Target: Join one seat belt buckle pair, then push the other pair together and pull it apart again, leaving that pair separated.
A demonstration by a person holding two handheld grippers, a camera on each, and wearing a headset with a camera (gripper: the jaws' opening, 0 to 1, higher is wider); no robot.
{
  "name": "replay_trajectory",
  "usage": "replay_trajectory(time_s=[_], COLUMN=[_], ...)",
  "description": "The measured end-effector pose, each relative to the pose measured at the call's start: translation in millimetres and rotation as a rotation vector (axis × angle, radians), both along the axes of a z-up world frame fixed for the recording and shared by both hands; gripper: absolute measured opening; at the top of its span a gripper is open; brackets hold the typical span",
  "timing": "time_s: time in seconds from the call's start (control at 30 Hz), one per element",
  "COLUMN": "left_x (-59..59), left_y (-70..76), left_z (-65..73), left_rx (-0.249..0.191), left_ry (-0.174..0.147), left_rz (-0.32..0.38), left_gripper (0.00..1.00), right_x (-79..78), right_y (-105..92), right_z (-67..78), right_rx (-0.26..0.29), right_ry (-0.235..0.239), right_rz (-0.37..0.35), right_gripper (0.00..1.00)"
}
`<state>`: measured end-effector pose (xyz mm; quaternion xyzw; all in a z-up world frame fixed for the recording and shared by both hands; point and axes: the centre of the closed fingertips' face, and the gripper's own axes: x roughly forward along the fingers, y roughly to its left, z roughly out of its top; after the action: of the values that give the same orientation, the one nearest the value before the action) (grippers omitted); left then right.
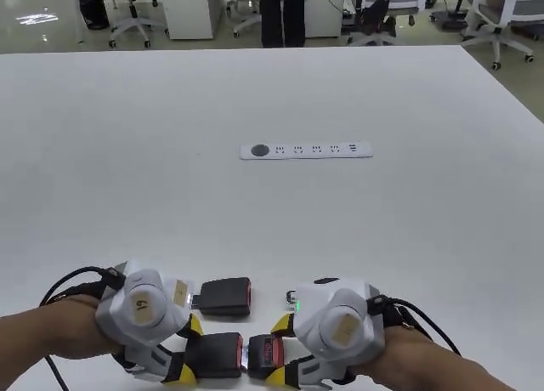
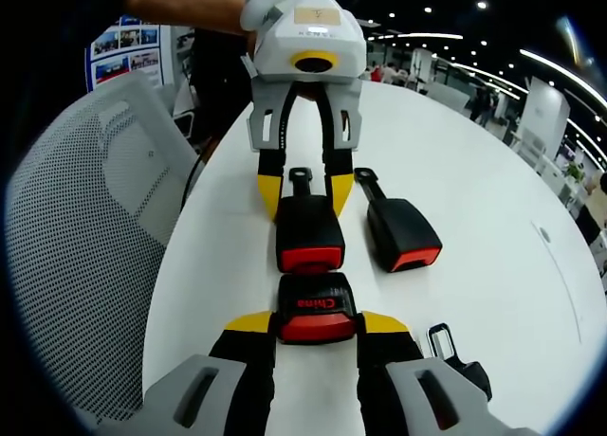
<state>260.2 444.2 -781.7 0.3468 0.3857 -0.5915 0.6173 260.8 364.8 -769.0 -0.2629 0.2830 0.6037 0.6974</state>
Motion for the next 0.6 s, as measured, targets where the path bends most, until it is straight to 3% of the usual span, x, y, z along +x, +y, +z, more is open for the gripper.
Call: replay_trajectory(time_s=[0.37,0.47,0.6], left_x=[-3.8,-1.3,1.0], left_y=[-3.0,-1.2,-3.2], left_z=[2.2,3.8,14.6], left_rx=[0.031,0.021,-0.014], left_ry=[-0.004,-0.005,0.001], left_rz=[0.004,0.037,0.078], left_gripper=[0.33,0.34,0.36], right_x=[-2.0,-1.6,0.6], right_y=[-5.0,-9.1,-12.7], right_z=[-0.2,-1.8,5.7], right_rx=[-0.040,-0.076,-0.076], right_ry=[-0.016,-0.028,-0.030], right_rz=[0.056,0.070,0.072], right_gripper=[0.30,0.31,0.34])
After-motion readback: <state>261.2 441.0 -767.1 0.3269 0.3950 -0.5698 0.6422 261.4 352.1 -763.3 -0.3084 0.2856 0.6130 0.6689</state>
